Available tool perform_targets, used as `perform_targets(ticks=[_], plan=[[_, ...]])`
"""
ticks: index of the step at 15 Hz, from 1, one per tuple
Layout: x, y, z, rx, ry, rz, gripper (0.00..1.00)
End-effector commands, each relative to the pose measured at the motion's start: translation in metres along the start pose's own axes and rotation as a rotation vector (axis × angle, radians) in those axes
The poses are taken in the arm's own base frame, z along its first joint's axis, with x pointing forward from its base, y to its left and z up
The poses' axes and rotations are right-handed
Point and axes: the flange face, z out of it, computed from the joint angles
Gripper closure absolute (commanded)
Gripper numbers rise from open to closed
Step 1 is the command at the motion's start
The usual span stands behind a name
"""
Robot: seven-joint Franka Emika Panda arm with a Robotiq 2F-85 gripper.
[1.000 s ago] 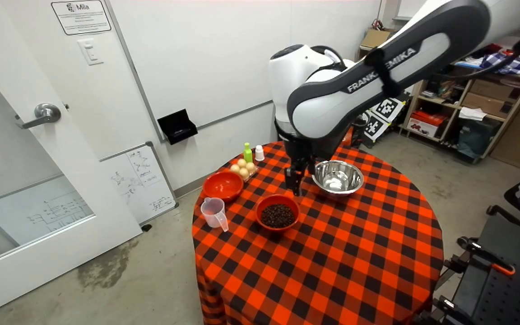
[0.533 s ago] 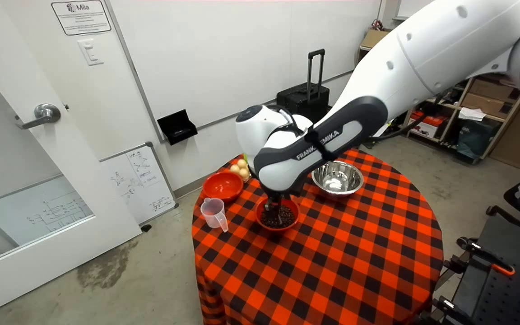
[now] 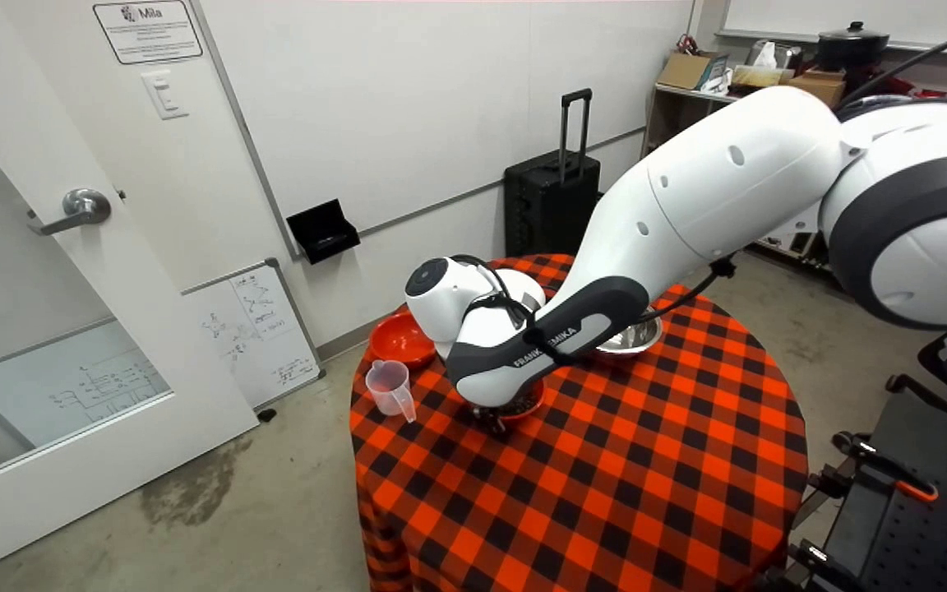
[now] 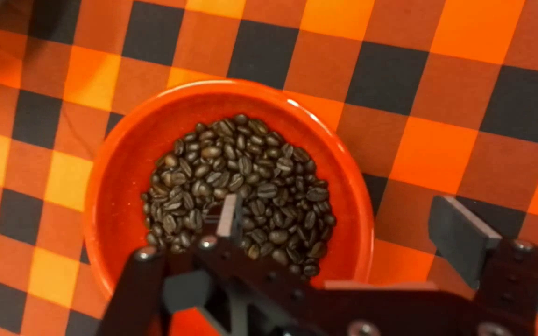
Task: Pour the contents in the red bowl into the silver bowl
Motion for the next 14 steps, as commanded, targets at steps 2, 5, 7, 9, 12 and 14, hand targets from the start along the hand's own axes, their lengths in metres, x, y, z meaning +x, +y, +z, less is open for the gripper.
perform_targets(ticks=[2, 5, 7, 9, 12, 14], plan=[[0.021, 0.004, 0.005, -0.014, 0.023, -0.012, 0.0], [0.026, 0.002, 0.012, -0.012, 0.024, -0.01, 0.0], [0.027, 0.0, 0.018, -0.013, 0.02, -0.011, 0.01], [0.027, -0.002, 0.023, -0.006, 0.013, -0.011, 0.26], [0.026, -0.006, 0.031, 0.001, 0.003, -0.016, 0.42], [0.025, -0.009, 0.034, 0.001, -0.004, -0.022, 0.58]])
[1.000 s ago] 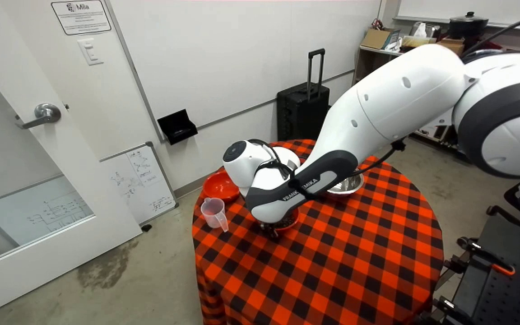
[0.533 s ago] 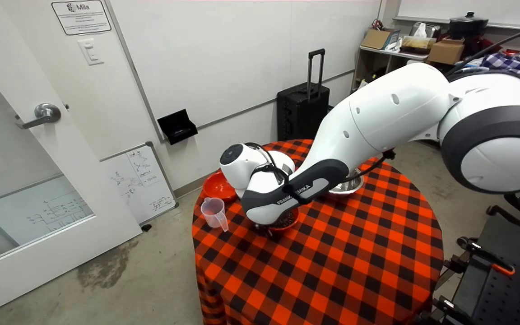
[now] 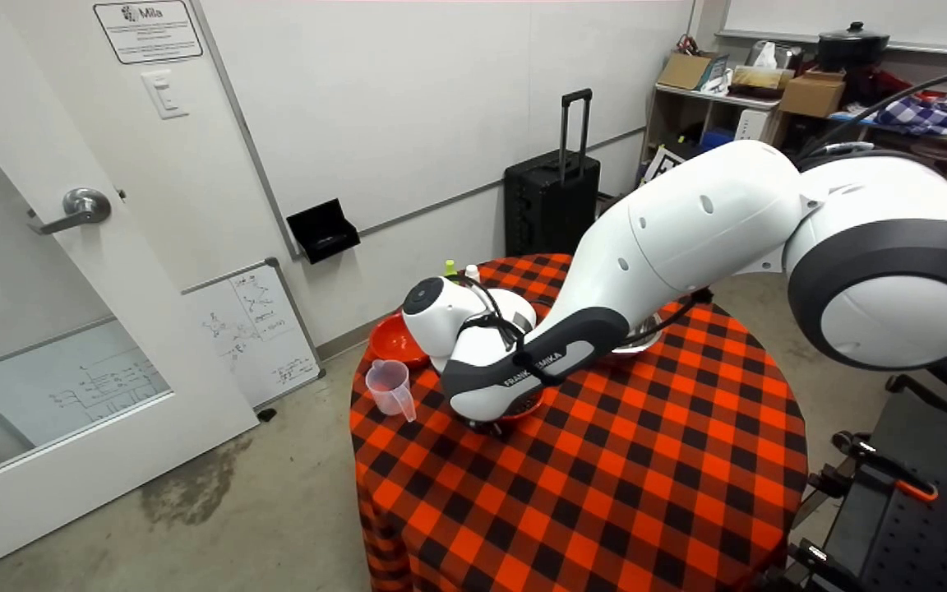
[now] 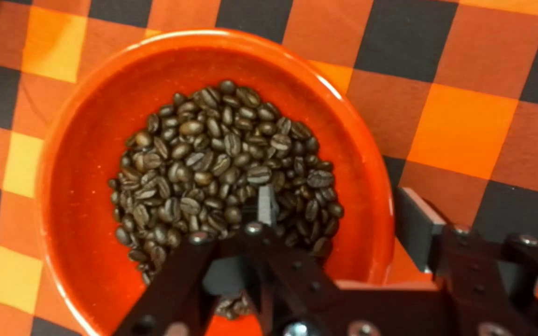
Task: Pour the contents in the red bowl into the silver bowl
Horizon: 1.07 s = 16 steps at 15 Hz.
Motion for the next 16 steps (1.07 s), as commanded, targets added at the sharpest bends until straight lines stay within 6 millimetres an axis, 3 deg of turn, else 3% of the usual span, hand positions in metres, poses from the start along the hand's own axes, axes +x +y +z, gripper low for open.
perform_targets(ticks=[1, 6, 13, 16], plan=[[0.004, -0.004, 0.003, 0.001, -0.013, -0.024, 0.65], [0.003, -0.008, 0.004, 0.0, -0.019, -0.03, 1.0], [0.004, -0.003, 0.001, -0.004, -0.019, -0.021, 0.97], [0.003, 0.01, -0.002, -0.014, -0.014, 0.012, 0.97]])
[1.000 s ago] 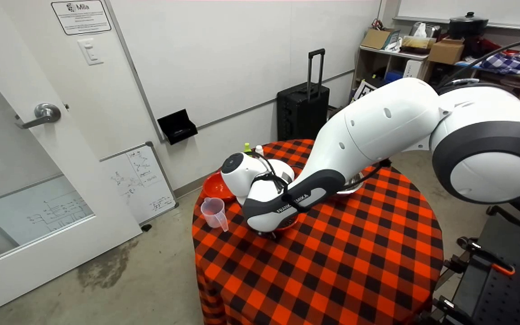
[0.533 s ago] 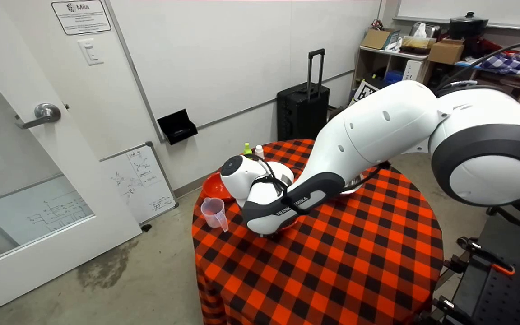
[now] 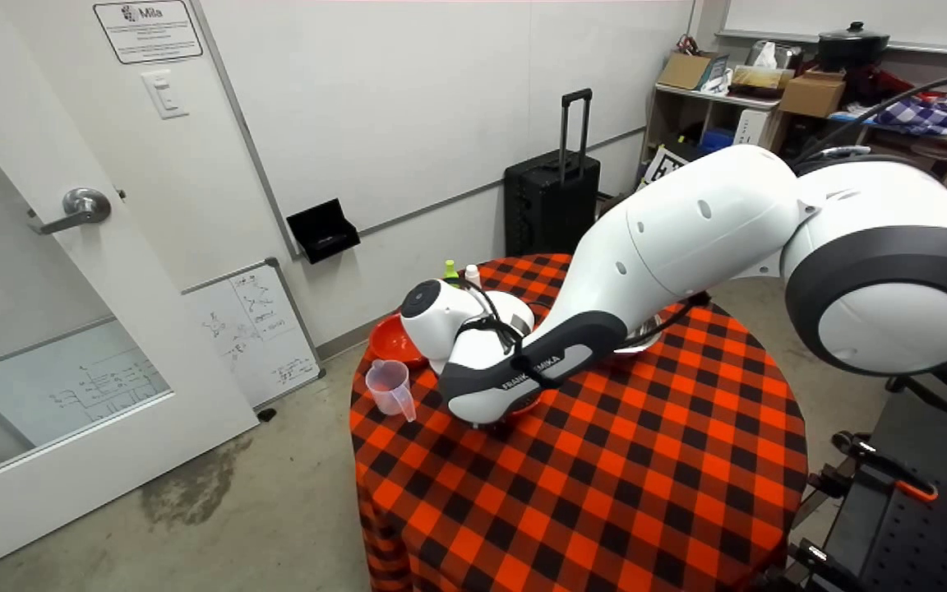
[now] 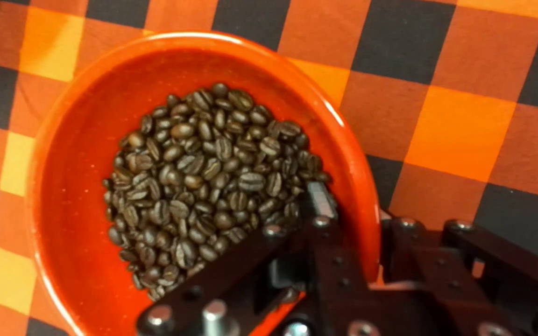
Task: Pour the contents in the red bowl into the silver bowl
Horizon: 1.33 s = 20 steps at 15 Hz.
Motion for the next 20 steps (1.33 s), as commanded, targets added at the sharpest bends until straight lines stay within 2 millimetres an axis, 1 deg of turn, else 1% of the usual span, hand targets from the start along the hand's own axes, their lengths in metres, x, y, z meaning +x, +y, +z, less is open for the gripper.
perform_targets(ticks=[1, 6, 10, 13, 20], plan=[[0.0, 0.018, -0.004, -0.011, -0.003, 0.026, 0.97], [-0.011, 0.06, -0.004, -0.032, -0.013, 0.09, 0.97], [-0.018, 0.085, -0.007, -0.045, -0.013, 0.123, 0.97], [-0.021, 0.094, -0.015, -0.056, -0.006, 0.136, 0.97], [-0.026, 0.107, -0.038, -0.079, 0.001, 0.185, 0.97]])
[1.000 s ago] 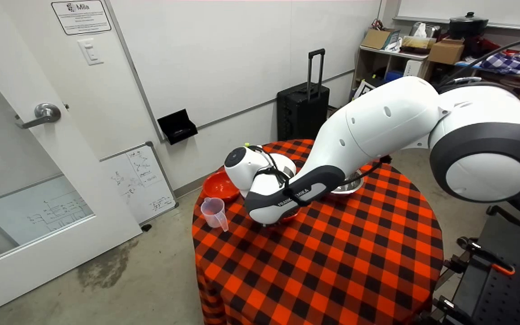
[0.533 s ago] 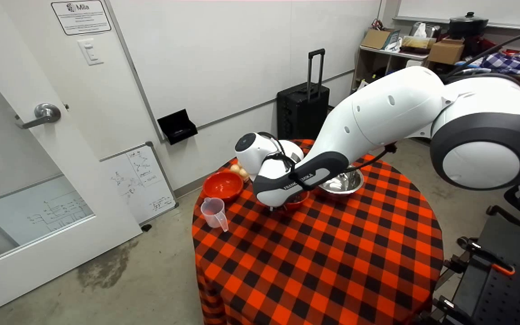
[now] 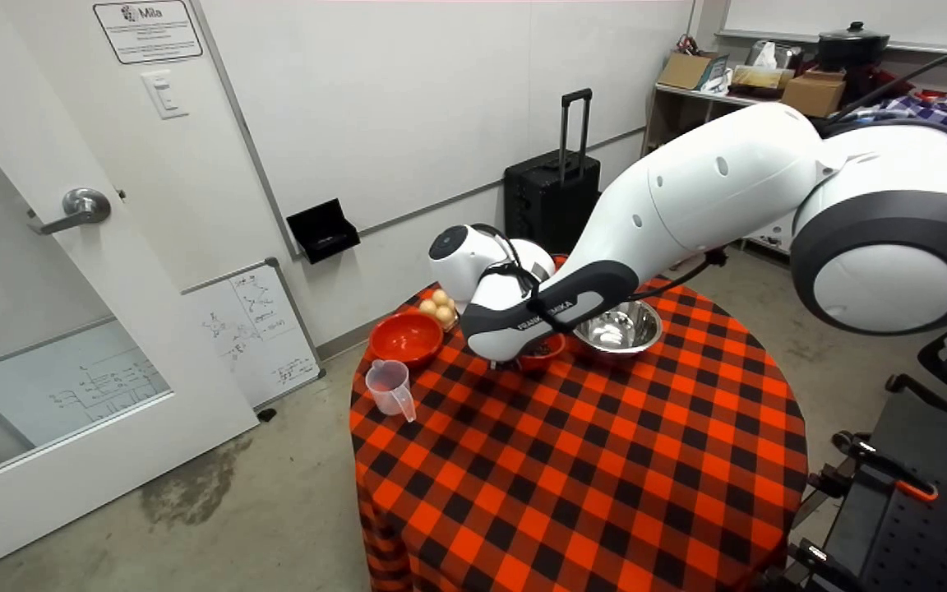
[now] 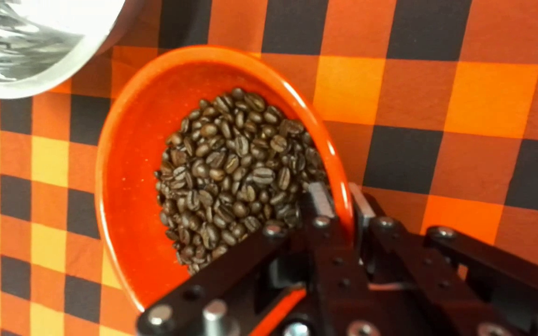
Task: Pour the contents in the red bowl into the silver bowl
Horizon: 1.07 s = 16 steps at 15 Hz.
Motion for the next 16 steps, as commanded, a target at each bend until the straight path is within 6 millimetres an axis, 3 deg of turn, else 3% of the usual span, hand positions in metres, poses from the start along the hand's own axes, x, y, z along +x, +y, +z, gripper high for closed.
perform_targets(ticks=[1, 11, 13, 16], plan=[[-0.008, 0.011, -0.024, -0.017, -0.009, 0.038, 0.97], [-0.03, 0.038, -0.102, -0.014, 0.007, 0.047, 0.97], [-0.038, 0.051, -0.109, 0.019, 0.005, 0.058, 0.97], [-0.05, 0.078, -0.102, 0.089, -0.013, 0.096, 0.97]])
